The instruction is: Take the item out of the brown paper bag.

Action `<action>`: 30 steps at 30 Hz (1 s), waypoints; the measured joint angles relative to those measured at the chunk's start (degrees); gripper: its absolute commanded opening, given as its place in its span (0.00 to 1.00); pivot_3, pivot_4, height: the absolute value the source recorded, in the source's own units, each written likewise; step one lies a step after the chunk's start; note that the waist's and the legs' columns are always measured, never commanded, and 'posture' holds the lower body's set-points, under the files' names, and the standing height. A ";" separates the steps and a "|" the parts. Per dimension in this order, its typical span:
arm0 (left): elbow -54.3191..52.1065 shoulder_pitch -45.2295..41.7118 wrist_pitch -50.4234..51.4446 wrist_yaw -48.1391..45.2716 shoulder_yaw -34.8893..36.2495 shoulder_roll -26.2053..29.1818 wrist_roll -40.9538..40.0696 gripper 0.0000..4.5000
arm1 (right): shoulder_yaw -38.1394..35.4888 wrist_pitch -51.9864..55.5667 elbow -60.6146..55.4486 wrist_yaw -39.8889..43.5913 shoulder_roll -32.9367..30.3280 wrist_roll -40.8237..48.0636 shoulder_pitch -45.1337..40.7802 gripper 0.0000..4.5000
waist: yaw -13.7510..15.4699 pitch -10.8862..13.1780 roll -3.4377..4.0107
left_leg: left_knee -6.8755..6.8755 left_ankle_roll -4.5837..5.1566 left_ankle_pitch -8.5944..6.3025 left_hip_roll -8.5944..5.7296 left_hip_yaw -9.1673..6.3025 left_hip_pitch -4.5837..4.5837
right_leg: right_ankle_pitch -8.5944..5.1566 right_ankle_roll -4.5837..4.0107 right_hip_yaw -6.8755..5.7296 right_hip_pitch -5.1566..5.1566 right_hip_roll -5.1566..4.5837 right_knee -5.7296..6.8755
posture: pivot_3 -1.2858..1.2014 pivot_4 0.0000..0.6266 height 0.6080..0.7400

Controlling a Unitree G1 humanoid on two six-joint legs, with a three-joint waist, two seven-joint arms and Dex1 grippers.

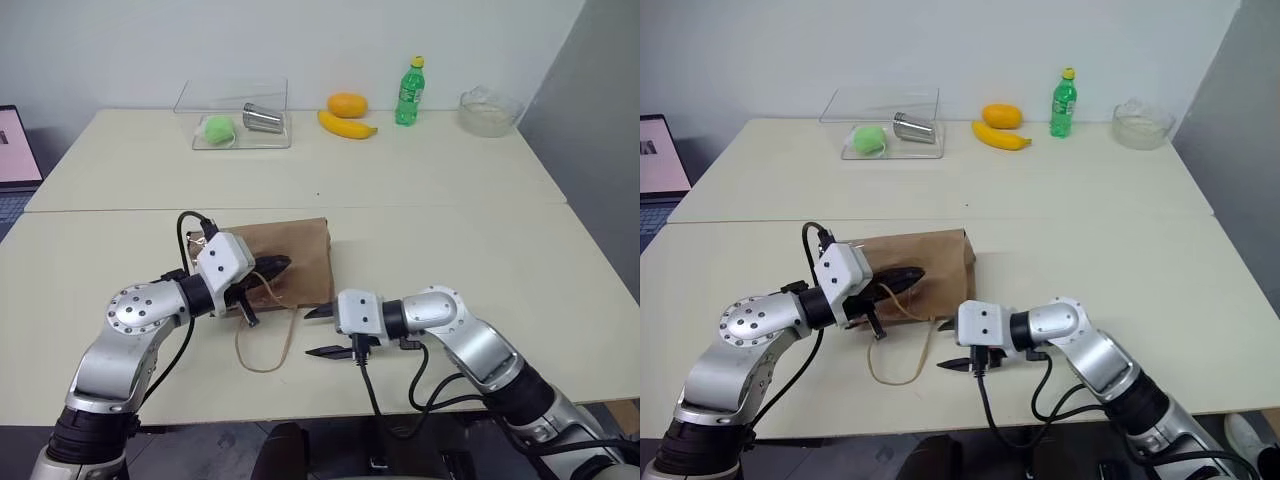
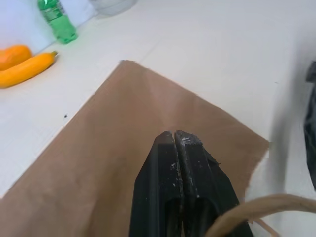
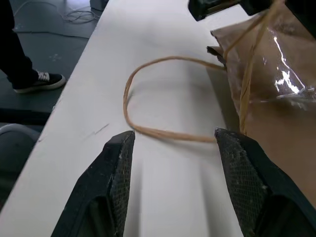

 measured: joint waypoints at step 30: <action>5.89 -12.11 4.92 2.70 1.17 -1.63 -2.20 0.01 | 11.95 -20.70 22.47 -5.76 9.60 -24.71 -16.06 0.60 | -0.01 -0.02 -0.03 | 0.06 -0.03 0.02 0.03 0.01 0.06 | 0.11 -0.12 0.04 -0.03 0.02 0.14 | 0.52 0.24 1.00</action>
